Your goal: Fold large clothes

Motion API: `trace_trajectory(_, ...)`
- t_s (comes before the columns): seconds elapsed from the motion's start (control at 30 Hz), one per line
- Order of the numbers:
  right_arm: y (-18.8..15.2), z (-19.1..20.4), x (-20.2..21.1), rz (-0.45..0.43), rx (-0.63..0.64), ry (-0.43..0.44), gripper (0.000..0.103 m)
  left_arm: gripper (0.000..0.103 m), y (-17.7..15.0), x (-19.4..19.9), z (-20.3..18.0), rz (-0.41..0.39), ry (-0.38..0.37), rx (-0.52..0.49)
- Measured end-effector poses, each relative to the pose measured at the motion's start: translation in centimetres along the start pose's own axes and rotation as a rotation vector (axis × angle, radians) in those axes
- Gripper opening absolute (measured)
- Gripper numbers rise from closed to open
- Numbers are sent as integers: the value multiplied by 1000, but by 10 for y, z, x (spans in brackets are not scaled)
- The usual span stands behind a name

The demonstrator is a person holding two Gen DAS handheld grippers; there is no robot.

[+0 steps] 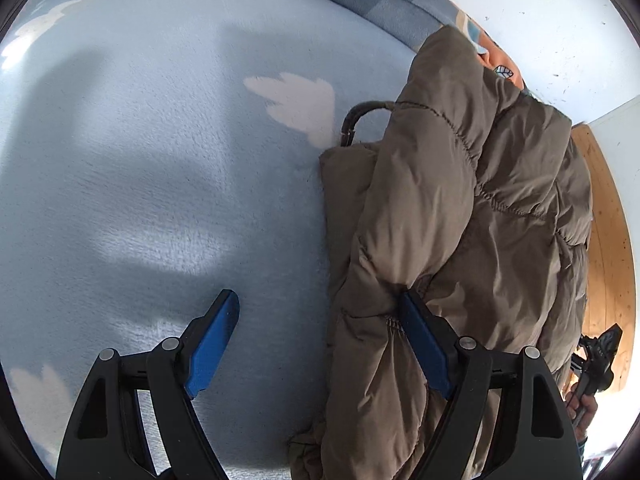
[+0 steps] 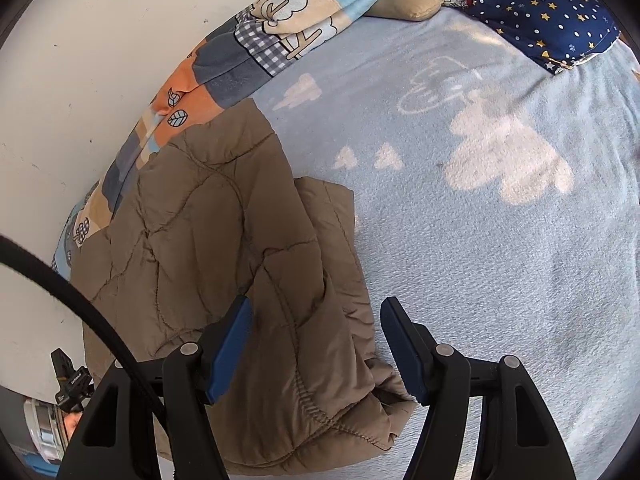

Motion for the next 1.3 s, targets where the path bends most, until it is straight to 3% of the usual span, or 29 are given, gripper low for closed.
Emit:
trace_trajectory(0.3,-1,6,-8,8,18,-17,71,82,5,-20,-15,48,-8,-48)
trace_trajectory(0.73,-1,4,-11,16,21,-14,71,77,21,-26,-12,126,-120,-45)
trace_trajectory(0.83,-1,3,-9,15,29,4,72,54,28,-34,-17,166,-214,-34)
trace_trajectory(0.93,1,3,-7,17,48,25,74,54,35,-39,-15,192,-227,-52)
trace_trajectory(1.1,5,1,-3,17,90,75,77,56,49,-52,-5,226,-332,-15)
trace_trajectory(1.3,13,-5,-10,58,81,190,82,58,64,-58,5,257,-352,-50)
Point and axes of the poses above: each gripper's, at about its wrist camera, not at the fingertips, and x roughly against the way its jaws point, z to its left, y to its top, the point moved 8 cm from there along -x, roughly the way its jaws point, and after that the axes turned 11 degrees about -y, right-handed, at the moved point
